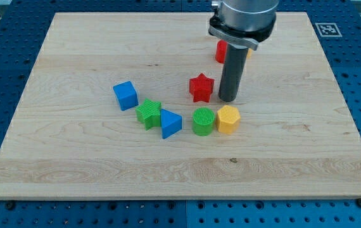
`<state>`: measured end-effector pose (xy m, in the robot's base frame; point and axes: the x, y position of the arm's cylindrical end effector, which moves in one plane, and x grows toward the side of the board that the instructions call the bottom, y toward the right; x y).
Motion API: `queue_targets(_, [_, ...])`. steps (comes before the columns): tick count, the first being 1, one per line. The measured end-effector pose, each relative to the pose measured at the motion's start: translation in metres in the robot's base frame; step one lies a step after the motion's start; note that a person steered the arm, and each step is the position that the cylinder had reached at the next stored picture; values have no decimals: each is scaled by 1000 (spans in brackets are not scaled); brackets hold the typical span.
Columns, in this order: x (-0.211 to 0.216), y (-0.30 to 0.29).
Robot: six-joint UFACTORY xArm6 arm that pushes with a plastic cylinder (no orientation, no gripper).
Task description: Move yellow heart slightly down
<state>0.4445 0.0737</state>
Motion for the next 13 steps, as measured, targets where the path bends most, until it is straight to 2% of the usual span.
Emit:
queue_targets(4, [0, -51])
queue_targets(6, [1, 97])
queue_targets(7, [-33, 135])
queue_targets(8, [-90, 145])
queue_targets(9, [-141, 126])
queue_targets(10, [-160, 107])
queue_targets(12, [-159, 53])
queue_targets(13, [-146, 51])
